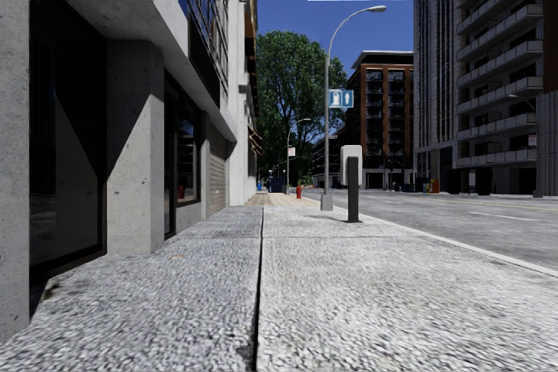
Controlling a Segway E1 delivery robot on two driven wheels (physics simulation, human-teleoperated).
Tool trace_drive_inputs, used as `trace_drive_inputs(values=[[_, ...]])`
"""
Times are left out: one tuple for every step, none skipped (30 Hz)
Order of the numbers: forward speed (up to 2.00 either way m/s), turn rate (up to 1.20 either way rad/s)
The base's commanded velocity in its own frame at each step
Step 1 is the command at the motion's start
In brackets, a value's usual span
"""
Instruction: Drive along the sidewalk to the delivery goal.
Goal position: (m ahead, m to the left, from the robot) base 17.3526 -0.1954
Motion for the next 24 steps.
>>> trace_drive_inputs(values=[[2.00,0.00],[2.00,0.00],[2.00,0.00],[2.00,0.00],[2.00,0.00],[2.00,0.00],[2.00,0.00],[2.00,0.00],[2.00,0.00],[2.00,0.00],[2.00,0.00],[2.00,0.00],[2.00,0.00],[2.00,0.00],[2.00,0.00],[2.00,0.00],[2.00,0.00],[2.00,0.00],[2.00,0.00],[2.00,0.00],[2.00,0.00],[2.00,0.00],[2.00,0.00],[2.00,0.00]])
